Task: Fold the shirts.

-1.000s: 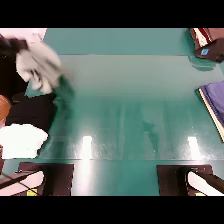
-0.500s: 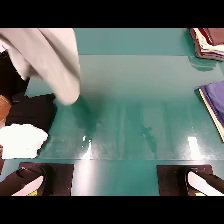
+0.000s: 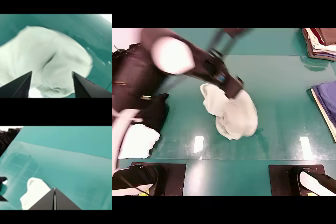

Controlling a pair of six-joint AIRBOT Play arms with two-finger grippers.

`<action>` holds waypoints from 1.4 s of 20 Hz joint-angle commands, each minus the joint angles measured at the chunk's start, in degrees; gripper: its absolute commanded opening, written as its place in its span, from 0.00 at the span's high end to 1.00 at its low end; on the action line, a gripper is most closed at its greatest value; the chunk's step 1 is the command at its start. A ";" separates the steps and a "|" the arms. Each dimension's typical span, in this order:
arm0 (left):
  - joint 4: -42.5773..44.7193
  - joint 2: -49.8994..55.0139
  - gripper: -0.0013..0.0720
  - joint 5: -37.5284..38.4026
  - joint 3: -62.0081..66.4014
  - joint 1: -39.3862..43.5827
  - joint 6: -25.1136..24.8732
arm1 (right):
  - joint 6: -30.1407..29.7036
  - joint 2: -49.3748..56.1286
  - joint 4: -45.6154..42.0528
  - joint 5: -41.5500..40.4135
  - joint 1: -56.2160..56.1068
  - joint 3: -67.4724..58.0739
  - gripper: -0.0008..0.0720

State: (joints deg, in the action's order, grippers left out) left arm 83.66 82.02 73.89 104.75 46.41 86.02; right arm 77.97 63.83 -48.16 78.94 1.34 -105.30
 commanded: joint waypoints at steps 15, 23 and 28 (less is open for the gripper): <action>-18.29 14.19 0.18 -19.87 -19.71 -34.62 0.17 | 0.00 0.02 -0.02 2.32 -0.04 0.04 0.96; -25.62 21.38 0.33 -26.27 -19.71 -32.02 -4.00 | 0.02 0.02 -0.09 2.64 -0.04 0.07 0.96; -25.49 21.64 0.59 -27.78 -18.60 -30.84 -3.89 | 0.35 0.00 -2.56 4.57 -0.04 0.07 0.96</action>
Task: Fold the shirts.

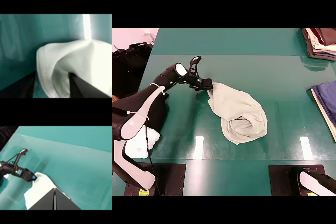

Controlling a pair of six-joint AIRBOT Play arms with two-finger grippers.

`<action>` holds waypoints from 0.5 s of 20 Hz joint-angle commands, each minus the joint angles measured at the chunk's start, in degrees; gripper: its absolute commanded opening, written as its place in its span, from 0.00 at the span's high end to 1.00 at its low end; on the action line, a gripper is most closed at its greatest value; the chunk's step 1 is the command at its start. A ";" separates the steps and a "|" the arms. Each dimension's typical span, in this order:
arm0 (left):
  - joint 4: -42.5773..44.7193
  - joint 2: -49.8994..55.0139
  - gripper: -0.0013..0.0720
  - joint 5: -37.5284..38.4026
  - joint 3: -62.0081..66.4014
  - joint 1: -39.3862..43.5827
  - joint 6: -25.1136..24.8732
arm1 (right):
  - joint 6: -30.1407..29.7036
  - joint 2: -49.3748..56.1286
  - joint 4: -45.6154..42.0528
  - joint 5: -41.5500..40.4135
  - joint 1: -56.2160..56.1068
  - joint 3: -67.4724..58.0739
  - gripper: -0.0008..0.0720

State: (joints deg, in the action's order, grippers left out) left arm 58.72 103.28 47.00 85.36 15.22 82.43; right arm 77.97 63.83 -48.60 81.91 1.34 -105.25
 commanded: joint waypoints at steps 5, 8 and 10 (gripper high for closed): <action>-0.20 -0.74 0.95 8.55 11.61 -4.52 -0.42 | 4.13 -2.99 -13.75 6.78 -0.04 11.93 0.96; 1.62 -2.40 0.95 10.93 17.75 -5.86 -0.50 | 4.17 -7.39 -14.43 3.41 -0.04 30.67 0.96; 2.40 -3.04 0.95 11.56 19.63 -5.86 -0.57 | 4.28 -9.68 -12.31 -1.14 -0.04 45.09 0.92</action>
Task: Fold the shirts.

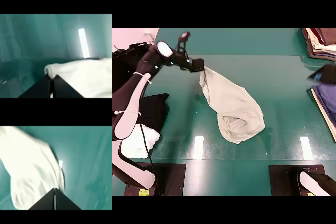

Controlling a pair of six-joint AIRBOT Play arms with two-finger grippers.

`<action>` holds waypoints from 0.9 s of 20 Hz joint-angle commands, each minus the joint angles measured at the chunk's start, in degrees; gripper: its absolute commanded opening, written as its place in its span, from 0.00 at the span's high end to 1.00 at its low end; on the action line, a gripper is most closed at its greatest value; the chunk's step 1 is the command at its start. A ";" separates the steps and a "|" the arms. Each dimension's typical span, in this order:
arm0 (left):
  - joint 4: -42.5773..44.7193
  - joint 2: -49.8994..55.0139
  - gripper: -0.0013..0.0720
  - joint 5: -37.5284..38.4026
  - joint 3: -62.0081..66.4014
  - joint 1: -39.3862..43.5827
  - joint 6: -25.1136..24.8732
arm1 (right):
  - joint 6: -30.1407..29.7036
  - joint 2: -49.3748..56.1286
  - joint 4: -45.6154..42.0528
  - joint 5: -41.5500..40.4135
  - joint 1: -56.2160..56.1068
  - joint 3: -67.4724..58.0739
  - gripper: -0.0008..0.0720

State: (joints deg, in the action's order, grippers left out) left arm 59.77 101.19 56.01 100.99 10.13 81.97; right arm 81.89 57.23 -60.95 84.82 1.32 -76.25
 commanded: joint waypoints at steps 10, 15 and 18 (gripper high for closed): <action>1.36 -1.03 0.95 6.99 4.17 -0.76 0.09 | -16.70 10.54 33.38 -21.77 -0.66 47.93 0.43; 1.38 -1.03 0.95 7.96 4.17 -0.76 0.09 | -17.99 18.62 33.83 -24.06 -7.28 42.73 0.43; 1.40 -1.03 0.95 8.98 4.17 -0.76 0.09 | -18.53 20.48 33.31 -26.34 -11.10 38.05 0.74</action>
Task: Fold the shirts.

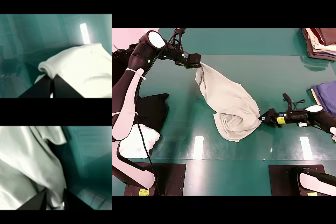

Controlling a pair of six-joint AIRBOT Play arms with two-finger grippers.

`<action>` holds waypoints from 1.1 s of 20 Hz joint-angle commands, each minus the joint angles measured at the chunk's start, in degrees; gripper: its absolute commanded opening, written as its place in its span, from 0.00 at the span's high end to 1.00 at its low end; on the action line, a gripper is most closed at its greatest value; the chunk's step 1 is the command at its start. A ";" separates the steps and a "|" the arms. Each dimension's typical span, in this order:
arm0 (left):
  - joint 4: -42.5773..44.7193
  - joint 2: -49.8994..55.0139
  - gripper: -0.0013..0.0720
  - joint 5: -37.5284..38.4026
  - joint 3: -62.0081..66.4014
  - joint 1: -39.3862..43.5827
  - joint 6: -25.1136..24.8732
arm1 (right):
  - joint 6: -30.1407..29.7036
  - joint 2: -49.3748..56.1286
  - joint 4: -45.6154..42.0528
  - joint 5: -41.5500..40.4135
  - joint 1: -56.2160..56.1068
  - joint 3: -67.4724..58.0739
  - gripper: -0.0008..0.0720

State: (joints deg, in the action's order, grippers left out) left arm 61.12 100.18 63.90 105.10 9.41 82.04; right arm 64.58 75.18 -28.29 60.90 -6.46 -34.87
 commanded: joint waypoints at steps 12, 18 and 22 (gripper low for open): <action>7.28 -29.75 0.95 -6.19 0.37 -0.04 -0.02 | 7.58 -23.23 -24.48 5.68 7.13 -34.73 0.97; 4.35 -49.18 0.95 -8.85 0.37 -0.04 0.00 | 7.58 -33.11 -24.41 8.33 14.58 -49.16 0.97; 2.71 -55.82 0.95 -13.97 0.37 -0.04 0.00 | 7.58 -34.36 -24.35 12.26 20.50 -57.16 0.97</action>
State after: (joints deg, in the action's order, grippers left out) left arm 64.62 49.63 53.93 105.47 9.43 82.02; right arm 71.96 42.35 -51.72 70.19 10.04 -86.19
